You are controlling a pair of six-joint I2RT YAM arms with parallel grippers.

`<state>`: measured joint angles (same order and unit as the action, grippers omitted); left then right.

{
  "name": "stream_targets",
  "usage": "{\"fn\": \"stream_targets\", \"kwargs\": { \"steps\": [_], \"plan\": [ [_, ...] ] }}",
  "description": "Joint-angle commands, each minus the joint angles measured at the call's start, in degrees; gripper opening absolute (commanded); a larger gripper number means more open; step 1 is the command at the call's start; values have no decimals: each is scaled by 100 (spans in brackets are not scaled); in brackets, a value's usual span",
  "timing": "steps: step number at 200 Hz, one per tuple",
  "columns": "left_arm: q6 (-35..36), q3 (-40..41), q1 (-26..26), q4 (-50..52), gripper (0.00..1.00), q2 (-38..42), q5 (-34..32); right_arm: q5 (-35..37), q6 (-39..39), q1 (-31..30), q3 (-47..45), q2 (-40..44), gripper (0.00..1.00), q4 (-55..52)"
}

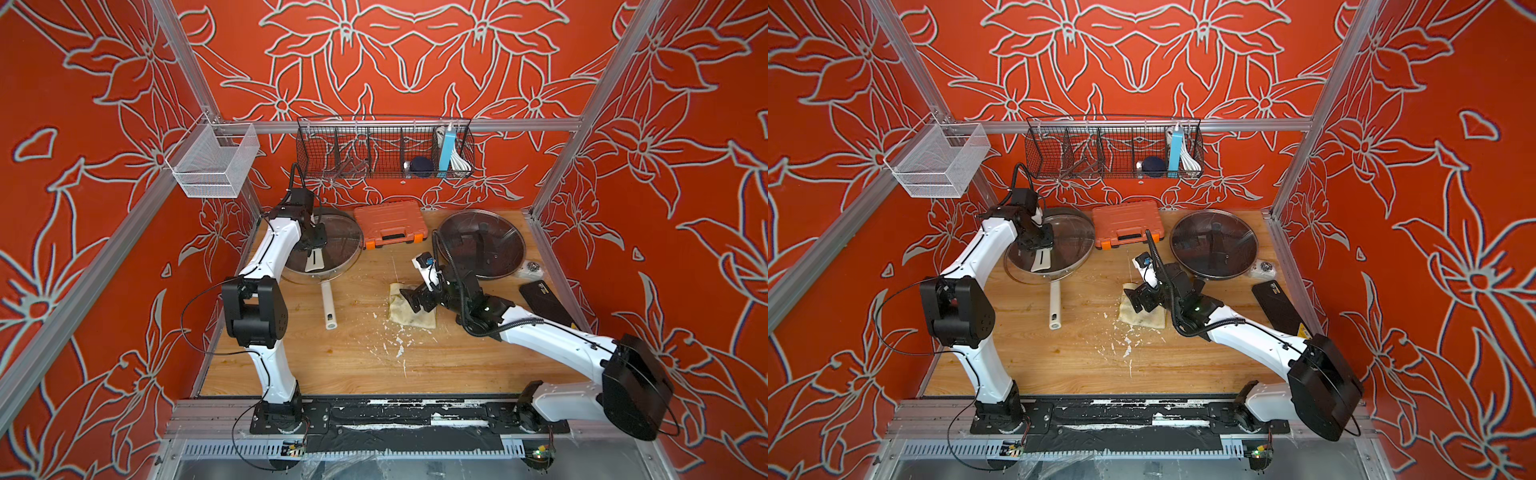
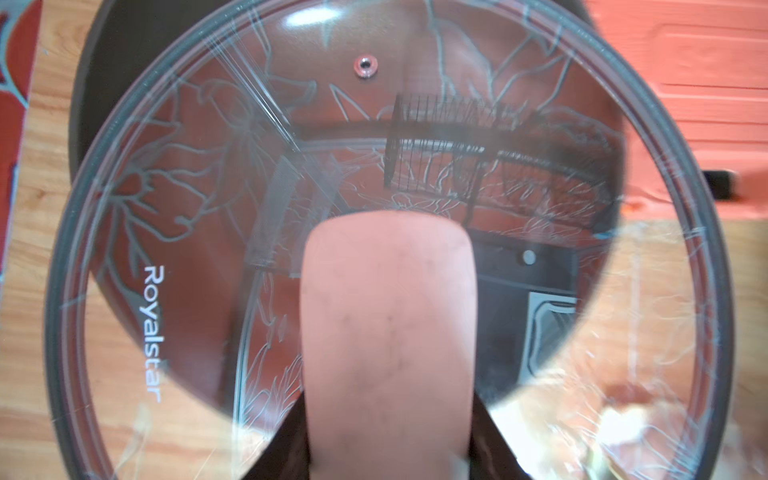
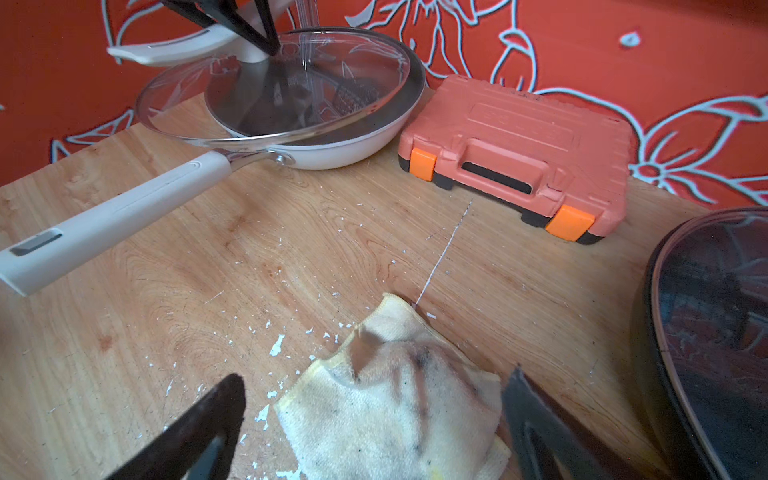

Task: Wipe the pot lid with a cloth
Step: Pick up the pot lid from the cooking pot, then pick up the cleaning item at the center of the board.

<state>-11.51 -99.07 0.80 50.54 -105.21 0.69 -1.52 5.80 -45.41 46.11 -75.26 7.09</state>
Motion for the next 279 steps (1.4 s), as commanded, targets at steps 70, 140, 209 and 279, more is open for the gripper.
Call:
{"fn": "stream_targets", "kwargs": {
  "steps": [70, 140, 209, 279],
  "plan": [
    [-873, 576, 63, -1230, 0, 1795, 1609, 635, 26, 41, -38, 353, 98, -821],
    [-1972, 1410, 112, -2034, 0, 2597, 3698, 367, 524, 44, 352, 156, 96, -2625],
    [-3459, 2061, 128, -3522, 0, 2908, 5093, 130, 742, -3, 1033, -1346, 92, -2622],
    [-3649, 2194, 134, -3729, 0, 2954, 5185, 358, 879, -19, 1685, -2653, 75, -2591]
  ]
}}
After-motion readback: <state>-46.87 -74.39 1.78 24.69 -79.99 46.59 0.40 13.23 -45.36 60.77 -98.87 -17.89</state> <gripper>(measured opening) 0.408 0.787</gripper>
